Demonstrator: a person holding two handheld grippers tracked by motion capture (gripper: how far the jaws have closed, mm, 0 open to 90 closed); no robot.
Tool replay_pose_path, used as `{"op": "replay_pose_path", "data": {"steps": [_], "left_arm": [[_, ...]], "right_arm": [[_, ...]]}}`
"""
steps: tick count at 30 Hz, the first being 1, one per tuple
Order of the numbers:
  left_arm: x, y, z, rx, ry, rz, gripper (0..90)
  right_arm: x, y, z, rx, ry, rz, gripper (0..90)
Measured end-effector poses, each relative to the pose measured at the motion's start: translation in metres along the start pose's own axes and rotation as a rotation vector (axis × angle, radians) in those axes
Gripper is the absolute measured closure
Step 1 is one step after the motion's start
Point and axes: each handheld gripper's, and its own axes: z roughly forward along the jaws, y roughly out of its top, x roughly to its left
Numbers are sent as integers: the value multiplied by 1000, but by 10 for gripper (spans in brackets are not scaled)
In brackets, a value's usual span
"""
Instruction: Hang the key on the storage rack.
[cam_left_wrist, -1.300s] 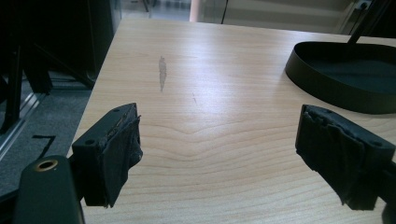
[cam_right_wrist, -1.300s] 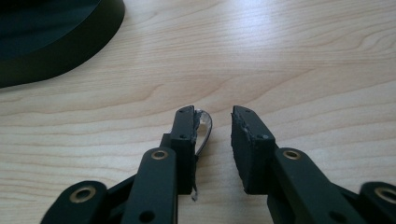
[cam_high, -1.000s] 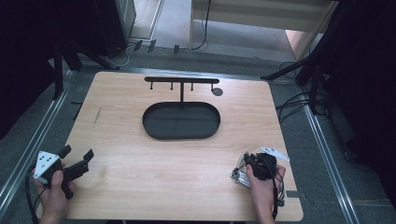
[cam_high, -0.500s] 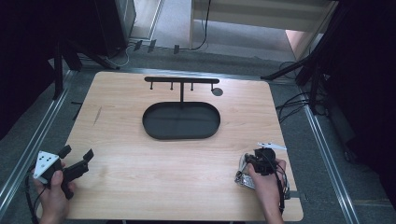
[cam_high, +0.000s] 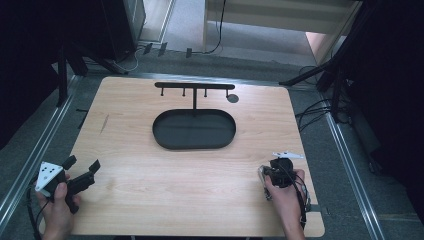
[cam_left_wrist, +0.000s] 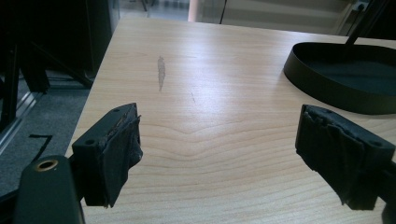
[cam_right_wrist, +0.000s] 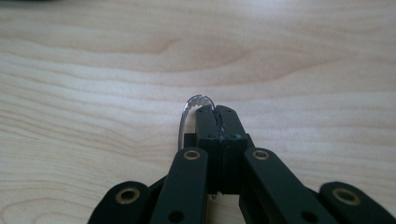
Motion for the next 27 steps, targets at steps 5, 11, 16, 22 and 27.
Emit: {"op": "replay_pose_path", "data": {"steps": [5,11,16,22,27], "left_arm": [[0,0,0,-1,0,1,144],[0,0,0,-1,1,1,143],[0,0,0,-1,1,1,144],[0,0,0,-1,0,1,144],[0,0,0,-2,-2,0,144]], "right_arm": [[6,2,-13,-144,2,-25,900],[13,3,-28,-315,32,-50,900],[22,6,-37,-465,65,-46,900],[38,13,-39,-591,91,-73,900],[54,23,-40,-663,88,-94,900]]}}
